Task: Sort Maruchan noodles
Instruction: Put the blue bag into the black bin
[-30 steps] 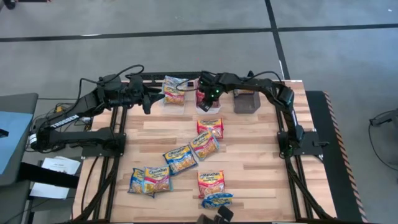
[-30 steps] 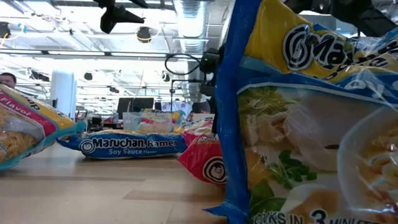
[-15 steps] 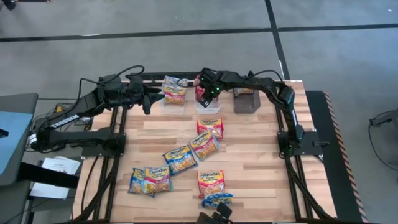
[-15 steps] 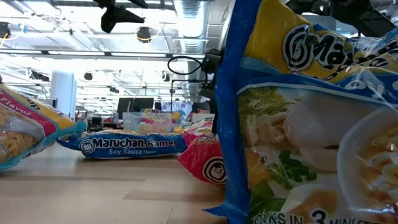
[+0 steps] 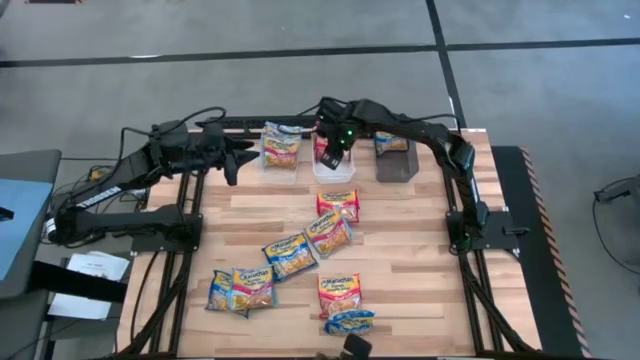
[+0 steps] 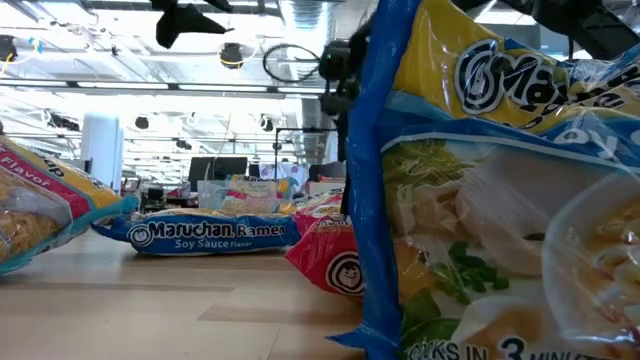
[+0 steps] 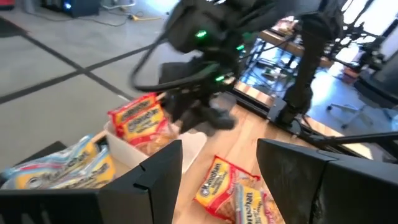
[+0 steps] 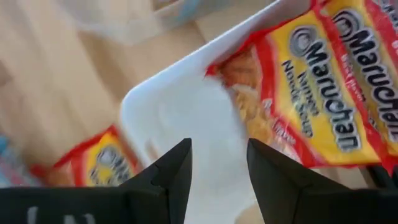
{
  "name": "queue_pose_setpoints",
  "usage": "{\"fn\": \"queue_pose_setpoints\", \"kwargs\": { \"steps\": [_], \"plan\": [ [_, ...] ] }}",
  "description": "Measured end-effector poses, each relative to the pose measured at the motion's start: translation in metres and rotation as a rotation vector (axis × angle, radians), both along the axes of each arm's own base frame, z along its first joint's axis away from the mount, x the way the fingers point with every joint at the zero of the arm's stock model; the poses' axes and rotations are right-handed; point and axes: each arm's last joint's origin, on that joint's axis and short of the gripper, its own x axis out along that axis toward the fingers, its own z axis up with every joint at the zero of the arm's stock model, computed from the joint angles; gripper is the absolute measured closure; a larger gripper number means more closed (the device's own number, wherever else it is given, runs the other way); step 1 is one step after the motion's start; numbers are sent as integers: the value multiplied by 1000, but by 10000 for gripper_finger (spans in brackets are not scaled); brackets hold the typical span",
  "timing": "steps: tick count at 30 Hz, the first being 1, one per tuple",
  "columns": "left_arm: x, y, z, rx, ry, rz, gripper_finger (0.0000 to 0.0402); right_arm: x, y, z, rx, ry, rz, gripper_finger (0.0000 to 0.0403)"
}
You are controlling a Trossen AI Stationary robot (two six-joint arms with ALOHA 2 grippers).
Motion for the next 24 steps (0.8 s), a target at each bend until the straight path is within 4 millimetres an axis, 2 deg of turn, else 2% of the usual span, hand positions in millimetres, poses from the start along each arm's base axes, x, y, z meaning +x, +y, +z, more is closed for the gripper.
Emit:
{"fn": "queue_pose_setpoints", "kwargs": {
  "steps": [5,11,18,24],
  "plan": [
    [-14,-6,4,-11,-17,23,207,-6,15,25,54,63,77,226],
    [-22,-10,6,-25,-30,26,207,-21,36,41,179,136,73,226],
    [-28,-13,2,-28,11,20,207,-37,80,82,184,86,90,226],
    [-28,-15,-1,-46,44,-17,207,-60,122,122,168,6,99,226]
  ]
}}
